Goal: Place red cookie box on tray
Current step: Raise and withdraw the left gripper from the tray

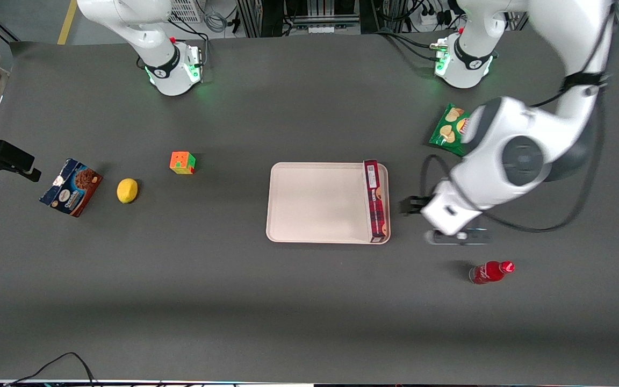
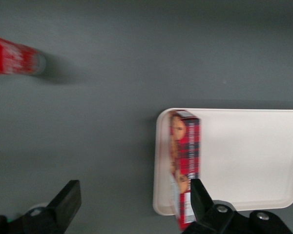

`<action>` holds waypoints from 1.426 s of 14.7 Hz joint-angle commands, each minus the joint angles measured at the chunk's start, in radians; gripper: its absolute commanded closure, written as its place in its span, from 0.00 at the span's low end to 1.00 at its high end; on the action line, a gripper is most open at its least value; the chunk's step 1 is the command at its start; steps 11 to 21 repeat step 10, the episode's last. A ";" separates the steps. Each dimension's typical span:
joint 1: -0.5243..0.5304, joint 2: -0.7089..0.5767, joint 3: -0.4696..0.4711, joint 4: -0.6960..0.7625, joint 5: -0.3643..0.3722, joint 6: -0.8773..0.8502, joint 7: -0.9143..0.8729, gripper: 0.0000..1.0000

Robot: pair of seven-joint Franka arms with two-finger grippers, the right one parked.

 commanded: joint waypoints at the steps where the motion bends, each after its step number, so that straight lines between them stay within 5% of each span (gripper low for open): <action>1: 0.022 -0.138 0.109 -0.006 -0.028 -0.132 0.189 0.00; 10: 0.071 -0.391 0.289 -0.030 0.037 -0.365 0.419 0.00; 21: 0.071 -0.391 0.289 -0.030 0.037 -0.365 0.419 0.00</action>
